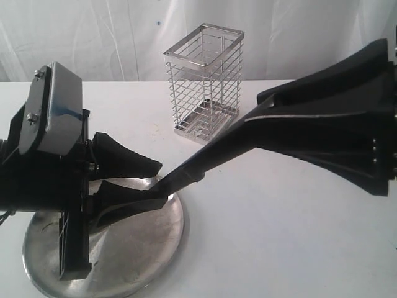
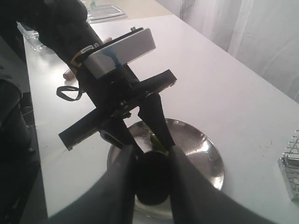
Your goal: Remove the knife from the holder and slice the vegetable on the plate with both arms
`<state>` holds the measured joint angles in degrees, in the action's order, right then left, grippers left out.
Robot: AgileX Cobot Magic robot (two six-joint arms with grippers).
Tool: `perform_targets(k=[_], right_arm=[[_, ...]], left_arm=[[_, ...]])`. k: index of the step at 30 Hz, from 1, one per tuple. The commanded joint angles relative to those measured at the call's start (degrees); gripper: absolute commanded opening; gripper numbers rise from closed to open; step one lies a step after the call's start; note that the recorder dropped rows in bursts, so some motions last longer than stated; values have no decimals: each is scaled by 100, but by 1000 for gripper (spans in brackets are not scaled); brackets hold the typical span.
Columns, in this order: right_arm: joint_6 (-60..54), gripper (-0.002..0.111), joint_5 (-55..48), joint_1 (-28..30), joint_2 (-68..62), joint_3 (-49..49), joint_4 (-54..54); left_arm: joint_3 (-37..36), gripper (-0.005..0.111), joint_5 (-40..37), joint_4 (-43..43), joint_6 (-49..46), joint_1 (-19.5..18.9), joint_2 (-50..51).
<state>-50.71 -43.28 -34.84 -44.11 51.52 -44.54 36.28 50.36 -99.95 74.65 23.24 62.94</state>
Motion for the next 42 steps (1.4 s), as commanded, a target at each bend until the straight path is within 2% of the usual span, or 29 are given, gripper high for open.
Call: perform_targets(k=[1, 6, 8, 12, 13, 21, 24, 28, 31, 42], right_arm=[[-282, 0, -29, -12, 6, 57, -299], [-333, 0, -38, -12, 6, 57, -437], [-333, 0, -38, -12, 6, 57, -437], [-333, 0, -38, -12, 6, 57, -437], [-333, 0, -38, -12, 6, 57, -437], [-313, 0, -218, -12, -9, 57, -368], [-313, 1, -592, -12, -9, 57, 243], [213, 13, -951, -12, -9, 57, 1366], [468, 22, -961, -12, 3, 57, 1803], [932, 23, -1004, -12, -17, 57, 2413]], left_arm=[[33, 45, -25, 0, -18, 34, -23], [33, 43, -7, 0, 2, 34, -23], [33, 33, -7, 0, 2, 34, -23], [33, 4, -68, 0, 2, 34, -23], [33, 0, -68, 0, -24, 34, -23], [33, 0, -79, 0, -23, 34, -23], [33, 0, -97, 0, 3, 34, -23], [33, 0, -112, 0, 104, 34, -23], [33, 0, -256, 0, 181, 34, -23], [33, 0, -417, 0, 407, 34, -13]])
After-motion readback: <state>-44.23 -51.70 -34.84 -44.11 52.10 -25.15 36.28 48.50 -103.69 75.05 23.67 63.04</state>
